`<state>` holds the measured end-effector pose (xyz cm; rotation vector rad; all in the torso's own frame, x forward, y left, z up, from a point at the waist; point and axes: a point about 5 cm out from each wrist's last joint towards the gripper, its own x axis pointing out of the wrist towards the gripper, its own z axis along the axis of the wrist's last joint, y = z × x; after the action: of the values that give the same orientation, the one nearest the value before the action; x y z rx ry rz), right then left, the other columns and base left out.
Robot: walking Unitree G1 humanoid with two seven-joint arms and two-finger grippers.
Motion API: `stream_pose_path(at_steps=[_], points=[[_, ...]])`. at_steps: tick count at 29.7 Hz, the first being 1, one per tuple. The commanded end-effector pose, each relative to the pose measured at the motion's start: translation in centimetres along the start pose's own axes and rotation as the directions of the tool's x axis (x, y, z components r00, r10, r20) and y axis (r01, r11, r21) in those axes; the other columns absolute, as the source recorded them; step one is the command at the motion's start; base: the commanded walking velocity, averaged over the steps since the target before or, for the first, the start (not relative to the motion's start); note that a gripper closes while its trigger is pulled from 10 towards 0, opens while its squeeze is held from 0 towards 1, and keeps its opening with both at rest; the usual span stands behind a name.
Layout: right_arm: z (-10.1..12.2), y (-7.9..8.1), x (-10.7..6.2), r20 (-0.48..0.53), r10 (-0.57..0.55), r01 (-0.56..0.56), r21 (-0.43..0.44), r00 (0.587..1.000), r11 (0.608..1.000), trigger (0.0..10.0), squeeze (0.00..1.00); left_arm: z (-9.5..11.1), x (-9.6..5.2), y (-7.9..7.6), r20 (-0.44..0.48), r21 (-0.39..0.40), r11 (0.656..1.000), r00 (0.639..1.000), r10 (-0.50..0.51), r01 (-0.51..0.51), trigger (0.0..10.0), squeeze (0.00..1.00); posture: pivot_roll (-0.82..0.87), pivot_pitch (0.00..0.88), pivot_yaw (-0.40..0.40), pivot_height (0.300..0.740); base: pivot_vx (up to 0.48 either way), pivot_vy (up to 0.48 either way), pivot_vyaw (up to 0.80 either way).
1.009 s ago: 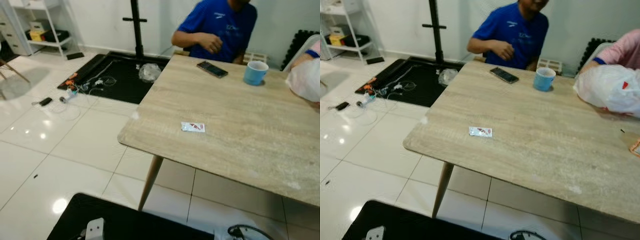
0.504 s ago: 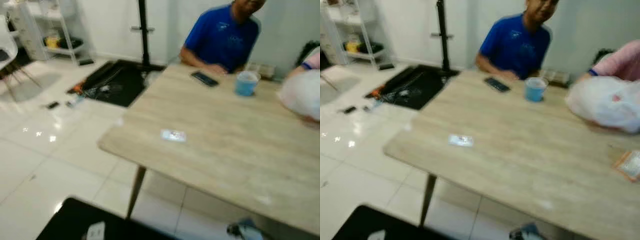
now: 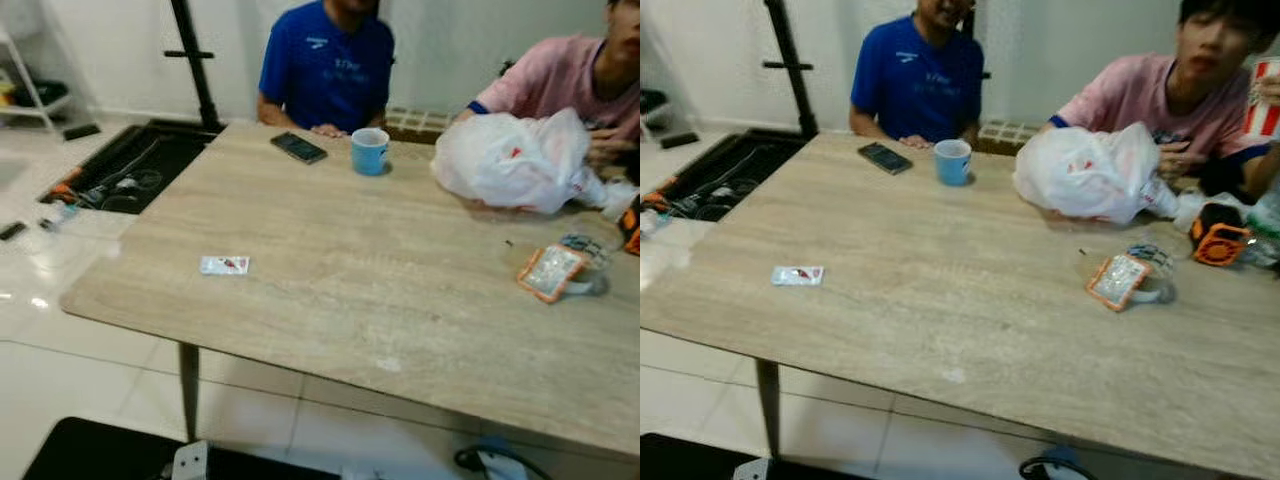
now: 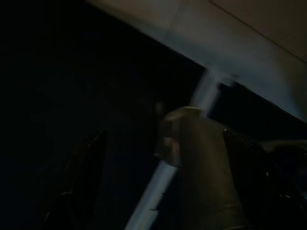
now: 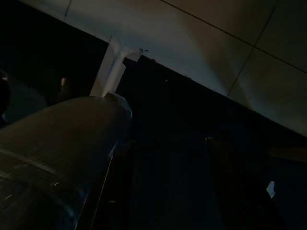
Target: Restocking fridge
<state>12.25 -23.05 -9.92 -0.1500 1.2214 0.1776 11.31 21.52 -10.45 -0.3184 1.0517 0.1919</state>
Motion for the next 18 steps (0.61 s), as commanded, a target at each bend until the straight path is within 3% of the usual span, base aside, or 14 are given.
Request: stream_pose_path(at_steps=[1, 2, 5, 6, 7, 8, 9, 12, 13, 15, 17, 18], points=[[-0.2, 0.3, 0.0, 0.004, 0.006, -0.006, -0.001, 1.000, 1.000, 10.0, 0.00, 0.4, -0.5, 2.3, 0.025, -0.054, 0.993, 0.994, 0.110, -0.108, 10.0, 0.00, -0.03, 0.000, 0.022, 0.740, 0.000, 0.000, 0.00], [-0.3, 0.3, 0.0, 0.002, 0.005, -0.005, 0.000, 1.000, 1.000, 10.0, 0.00, 0.5, -0.9, 3.5, 0.037, -0.100, 0.981, 0.984, 0.173, -0.169, 10.0, 0.00, -0.03, 0.000, 0.022, 0.740, 0.000, 0.000, 0.00], [-0.3, 0.2, 0.0, 0.001, 0.004, -0.004, 0.000, 1.000, 1.000, 10.0, 0.00, 0.6, -1.1, 4.2, 0.042, -0.131, 0.970, 0.976, 0.213, -0.206, 10.0, 0.00, -0.03, 0.000, 0.022, 0.740, 0.000, 0.000, 0.00], [-0.3, 0.3, 0.0, 0.001, 0.005, -0.005, 0.000, 1.000, 1.000, 10.0, 0.00, 0.8, -1.7, 5.7, 0.057, -0.208, 0.939, 0.955, 0.290, -0.273, 10.0, 0.00, -0.03, 0.000, 0.023, 0.740, 0.000, 0.000, 0.00], [-0.3, 0.3, 0.0, 0.001, 0.005, -0.005, 0.000, 1.000, 1.000, 10.0, 0.00, 1.1, -2.3, 7.2, 0.069, -0.287, 0.897, 0.927, 0.369, -0.336, 10.0, 0.56, -0.03, 0.000, 0.023, 0.740, 0.000, 0.000, 0.00], [-0.3, 0.3, 0.0, 0.001, 0.005, -0.005, 0.000, 1.000, 1.000, 10.0, 0.00, 1.1, -2.3, 7.2, 0.069, -0.287, 0.897, 0.927, 0.369, -0.336, 10.0, 0.56, -0.03, 0.000, 0.023, 0.740, 0.000, 0.000, 0.00], [-0.3, 0.3, 0.0, 0.002, 0.006, -0.006, 0.001, 1.000, 1.000, 10.0, 0.00, 1.4, -3.0, 8.7, 0.082, -0.362, 0.850, 0.895, 0.438, -0.382, 10.0, 1.00, -0.03, 0.000, 0.023, 0.740, 0.000, 0.000, 0.00], [-0.3, 0.4, 0.0, 0.003, 0.011, -0.011, -0.001, 1.000, 1.000, 10.0, 0.00, 3.3, -6.0, 14.0, 0.124, -0.594, 0.652, 0.746, 0.654, -0.472, 10.0, 1.00, -0.03, 0.000, 0.022, 0.740, 0.000, 0.000, 0.00], [-0.3, 0.4, 0.0, 0.003, 0.012, -0.012, -0.001, 1.000, 1.000, 10.0, 0.00, 3.6, -6.6, 14.8, 0.127, -0.630, 0.614, 0.717, 0.685, -0.475, 10.0, 1.00, -0.03, 0.000, 0.022, 0.740, 0.000, 0.000, 0.00], [-0.3, 0.4, 0.0, 0.003, 0.012, -0.012, -0.001, 1.000, 1.000, 10.0, 0.00, 3.6, -6.6, 14.8, 0.127, -0.630, 0.614, 0.717, 0.685, -0.475, 10.0, 1.00, -0.03, 0.000, 0.022, 0.740, 0.000, 0.000, 0.00], [-0.3, 0.4, 0.1, 0.001, 0.014, -0.014, -0.005, 1.000, 1.000, 10.0, 0.00, 5.1, -8.7, 17.4, 0.146, -0.723, 0.514, 0.626, 0.766, -0.461, 10.0, 1.00, -0.03, 0.000, 0.025, 0.740, 0.000, 0.000, 0.00], [-0.3, 0.4, 0.1, 0.002, 0.014, -0.014, -0.004, 1.000, 1.000, 10.0, 0.00, 6.4, -9.8, 18.5, 0.176, -0.763, 0.482, 0.579, 0.796, -0.431, 10.0, 1.00, -0.03, 0.000, 0.025, 0.740, 0.000, 0.000, 0.00]])
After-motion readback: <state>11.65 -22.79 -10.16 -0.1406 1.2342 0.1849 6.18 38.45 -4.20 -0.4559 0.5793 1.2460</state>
